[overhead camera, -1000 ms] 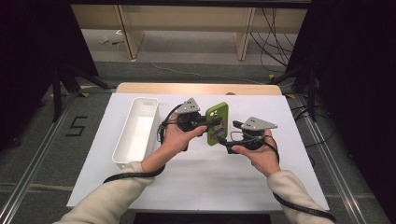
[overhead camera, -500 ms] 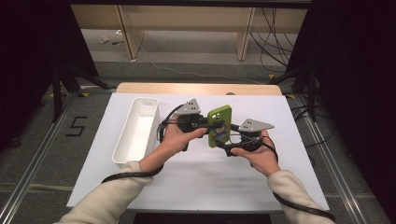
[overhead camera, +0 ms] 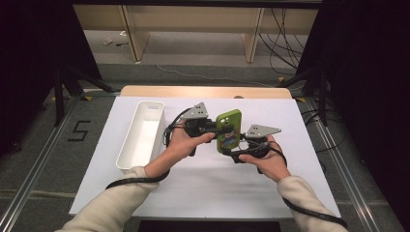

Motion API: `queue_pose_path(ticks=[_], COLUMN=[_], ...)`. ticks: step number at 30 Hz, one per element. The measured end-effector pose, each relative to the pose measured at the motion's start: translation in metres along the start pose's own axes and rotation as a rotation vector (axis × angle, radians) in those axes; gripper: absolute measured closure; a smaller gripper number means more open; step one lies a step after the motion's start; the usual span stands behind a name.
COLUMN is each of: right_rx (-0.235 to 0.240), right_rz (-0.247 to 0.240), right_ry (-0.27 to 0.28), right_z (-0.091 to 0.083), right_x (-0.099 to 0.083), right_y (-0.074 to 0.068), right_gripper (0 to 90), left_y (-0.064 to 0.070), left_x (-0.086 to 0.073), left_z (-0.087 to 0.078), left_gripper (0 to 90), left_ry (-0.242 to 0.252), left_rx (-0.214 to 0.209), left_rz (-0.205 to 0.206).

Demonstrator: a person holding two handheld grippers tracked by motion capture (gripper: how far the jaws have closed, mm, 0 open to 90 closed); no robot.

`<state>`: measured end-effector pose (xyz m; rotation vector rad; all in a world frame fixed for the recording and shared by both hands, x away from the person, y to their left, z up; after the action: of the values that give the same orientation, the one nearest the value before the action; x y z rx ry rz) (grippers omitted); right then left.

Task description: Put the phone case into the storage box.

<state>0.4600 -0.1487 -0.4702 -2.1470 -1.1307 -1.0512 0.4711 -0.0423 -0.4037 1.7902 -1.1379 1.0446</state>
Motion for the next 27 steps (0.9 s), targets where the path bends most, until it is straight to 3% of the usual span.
queue_pose_path(ticks=[7, 17, 23, 27], right_rx=[0.019, 0.074, 0.100, 0.117], right_rz=[0.022, 0.055, 0.092, 0.095], right_ry=[0.002, -0.003, 0.015, 0.015], right_z=[-0.0012, -0.0033, -0.0081, -0.0093], right_x=[-0.0013, -0.0053, -0.0060, -0.0036], right_y=[0.0026, 0.0043, 0.0068, 0.0035], right_gripper=[38.5, 61.9, 77.6, 78.1], left_y=[-0.0001, -0.0046, -0.0089, -0.0098], left_x=[0.0009, 0.0012, 0.0037, 0.0033], left_z=[0.0007, -0.0012, -0.0035, -0.0011], left_gripper=[83.1, 80.9, 64.7, 51.2], left_ry=[0.011, 0.031, 0.039, 0.020], left_rx=[0.008, 0.039, 0.063, 0.105], left_rz=[0.008, 0.019, 0.012, 0.005])
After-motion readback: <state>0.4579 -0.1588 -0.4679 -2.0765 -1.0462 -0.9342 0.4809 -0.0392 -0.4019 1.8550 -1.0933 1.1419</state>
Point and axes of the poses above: each handheld gripper's, and its own axes: z roughly forward along the jaws, x roughly out of its top, y roughly to its right, the point moved 7 cm from there along z, roughly forward along the jaws, and after that the axes turned 11 degrees about -y, right-handed, at the moved point
